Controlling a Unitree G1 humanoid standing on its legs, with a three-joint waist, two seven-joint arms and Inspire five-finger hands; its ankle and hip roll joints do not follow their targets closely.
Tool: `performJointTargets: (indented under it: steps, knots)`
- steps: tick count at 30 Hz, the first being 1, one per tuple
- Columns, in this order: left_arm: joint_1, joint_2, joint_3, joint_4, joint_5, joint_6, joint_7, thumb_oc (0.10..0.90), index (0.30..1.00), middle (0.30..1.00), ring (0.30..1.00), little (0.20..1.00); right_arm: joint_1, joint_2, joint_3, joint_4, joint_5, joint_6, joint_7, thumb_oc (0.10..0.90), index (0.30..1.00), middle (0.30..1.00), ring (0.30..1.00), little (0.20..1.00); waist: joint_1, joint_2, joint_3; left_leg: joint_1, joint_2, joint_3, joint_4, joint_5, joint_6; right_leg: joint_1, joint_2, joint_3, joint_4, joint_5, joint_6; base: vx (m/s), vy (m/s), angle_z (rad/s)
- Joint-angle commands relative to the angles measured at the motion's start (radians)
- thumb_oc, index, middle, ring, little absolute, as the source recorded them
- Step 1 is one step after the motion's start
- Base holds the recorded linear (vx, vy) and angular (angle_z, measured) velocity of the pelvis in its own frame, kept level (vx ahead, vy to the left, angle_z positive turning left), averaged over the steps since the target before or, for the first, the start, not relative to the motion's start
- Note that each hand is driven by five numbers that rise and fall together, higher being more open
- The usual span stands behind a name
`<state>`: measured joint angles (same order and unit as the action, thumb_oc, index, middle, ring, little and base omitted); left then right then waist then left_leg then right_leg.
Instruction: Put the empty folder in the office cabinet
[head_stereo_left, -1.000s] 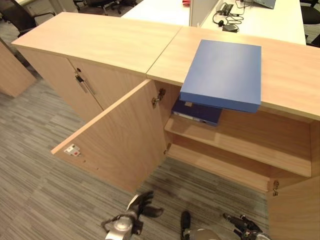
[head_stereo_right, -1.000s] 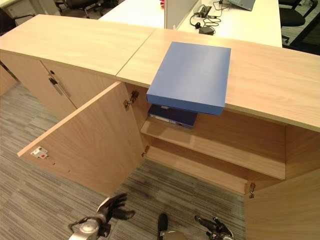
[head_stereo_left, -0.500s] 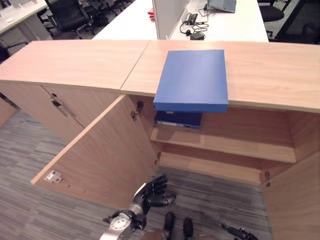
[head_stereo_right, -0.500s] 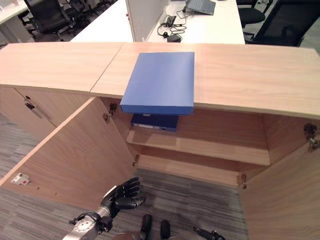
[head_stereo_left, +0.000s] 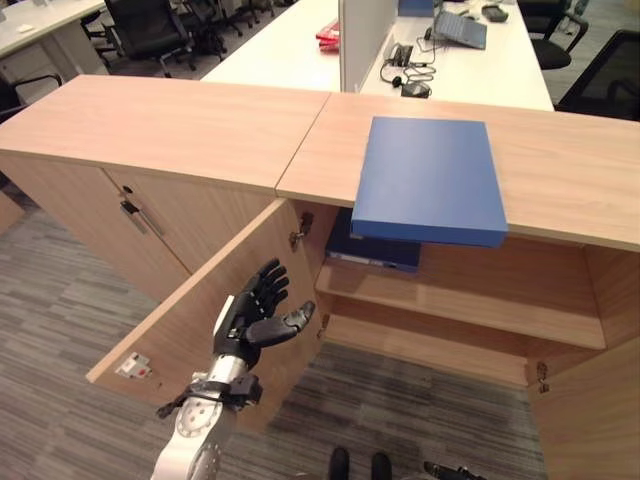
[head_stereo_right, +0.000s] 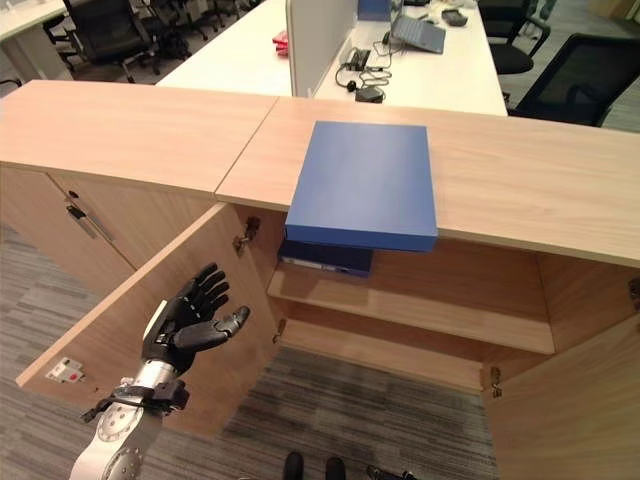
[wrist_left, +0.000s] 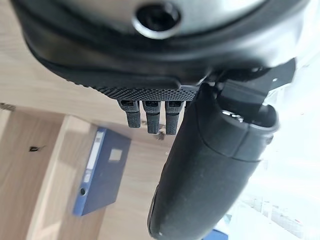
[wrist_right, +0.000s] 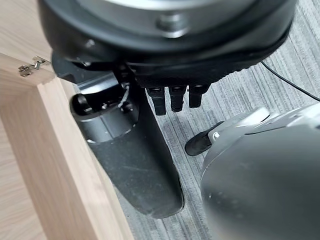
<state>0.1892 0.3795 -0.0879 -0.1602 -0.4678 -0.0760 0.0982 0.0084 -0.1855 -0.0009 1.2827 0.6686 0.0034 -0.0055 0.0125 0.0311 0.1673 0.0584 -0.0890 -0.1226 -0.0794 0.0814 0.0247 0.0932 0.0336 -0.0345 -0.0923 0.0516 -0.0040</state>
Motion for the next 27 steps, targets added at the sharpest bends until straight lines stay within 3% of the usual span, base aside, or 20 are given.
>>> performJointTargets:
  steps: [1, 3, 4, 5, 7, 11, 14, 20, 27]
  knots:
    - [-0.064, 0.022, 0.130, -0.204, 0.209, -0.183, 0.114, 0.800, 0.900, 0.900, 0.900, 0.900, 0.033, 0.008, 0.035, 0.009, -0.005, -0.034, -0.017, 0.800, 0.900, 0.900, 0.900, 0.900, 0.015, -0.046, -0.091, -0.007, -0.018, -0.032, -0.008, -0.107, -0.017, 0.014, -0.007, 0.013, 0.005, -0.069, 0.068, 0.04, 0.009, -0.03]
    - [-0.096, 0.044, 0.146, -0.227, 0.359, -0.201, 0.203, 0.800, 0.900, 0.900, 0.900, 0.900, 0.037, 0.021, 0.045, 0.018, 0.000, -0.044, -0.031, 0.800, 0.900, 0.900, 0.900, 0.900, 0.012, -0.050, -0.098, 0.000, -0.018, -0.028, -0.008, -0.113, -0.018, 0.018, -0.007, 0.016, 0.005, -0.072, 0.070, 0.02, 0.005, -0.01]
    - [-0.096, 0.044, 0.146, -0.227, 0.359, -0.201, 0.204, 0.800, 0.900, 0.900, 0.900, 0.900, 0.037, 0.021, 0.045, 0.018, 0.000, -0.044, -0.031, 0.800, 0.900, 0.900, 0.900, 0.900, 0.012, -0.051, -0.098, 0.000, -0.018, -0.028, -0.008, -0.113, -0.018, 0.018, -0.007, 0.016, 0.005, -0.072, 0.070, 0.00, 0.000, 0.00]
    - [-0.138, 0.066, 0.146, -0.231, 0.485, -0.197, 0.273, 0.800, 0.900, 0.900, 0.900, 0.900, 0.037, 0.030, 0.059, 0.028, -0.001, -0.049, -0.045, 0.800, 0.900, 0.900, 0.900, 0.900, 0.007, -0.052, -0.105, 0.004, -0.017, -0.025, -0.008, -0.116, -0.018, 0.019, -0.008, 0.018, 0.005, -0.070, 0.072, 0.00, 0.000, 0.00]
    - [-0.161, 0.092, 0.140, -0.233, 0.599, -0.186, 0.318, 0.800, 0.900, 0.900, 0.900, 0.900, 0.031, 0.037, 0.068, 0.038, -0.008, -0.054, -0.058, 0.800, 0.900, 0.900, 0.900, 0.900, 0.004, -0.055, -0.111, 0.002, -0.018, -0.021, -0.008, -0.110, -0.019, 0.013, -0.009, 0.021, 0.005, -0.059, 0.074, 0.00, 0.000, 0.00]
    - [-0.208, 0.140, 0.102, -0.223, 0.699, -0.172, 0.299, 0.800, 0.900, 0.900, 0.900, 0.900, 0.020, 0.039, 0.078, 0.055, -0.021, -0.052, -0.066, 0.800, 0.900, 0.900, 0.900, 0.900, 0.001, -0.055, -0.121, 0.002, -0.018, -0.017, -0.008, -0.111, -0.019, 0.011, -0.009, 0.023, 0.005, -0.056, 0.076, -0.02, 0.003, -0.03]
    - [-0.317, 0.202, 0.025, -0.236, 0.786, -0.186, 0.260, 0.800, 0.900, 0.900, 0.900, 0.900, 0.000, 0.033, 0.092, 0.069, -0.036, -0.045, -0.060, 0.800, 0.900, 0.900, 0.900, 0.900, -0.013, -0.054, -0.137, 0.007, -0.016, -0.010, -0.008, -0.115, -0.019, 0.010, -0.009, 0.028, 0.005, -0.054, 0.078, 0.00, 0.000, 0.00]
    - [-0.495, 0.270, -0.142, -0.251, 0.829, -0.212, 0.199, 0.800, 0.900, 0.900, 0.900, 0.900, -0.013, 0.017, 0.102, 0.090, -0.057, -0.043, -0.057, 0.800, 0.900, 0.900, 0.900, 0.900, -0.034, -0.049, -0.154, 0.011, -0.014, 0.008, -0.008, -0.121, -0.017, 0.006, -0.010, 0.040, 0.005, -0.046, 0.084, 0.00, 0.007, -0.07]
    - [-0.561, 0.246, -0.237, -0.219, 0.721, -0.210, 0.145, 0.800, 0.900, 0.900, 0.900, 0.900, -0.009, 0.002, 0.100, 0.089, -0.066, -0.040, -0.053, 0.800, 0.900, 0.900, 0.900, 0.900, -0.045, -0.048, -0.163, 0.017, -0.013, 0.019, -0.008, -0.125, -0.015, 0.007, -0.011, 0.044, 0.005, -0.044, 0.087, 0.00, 0.008, -0.10]
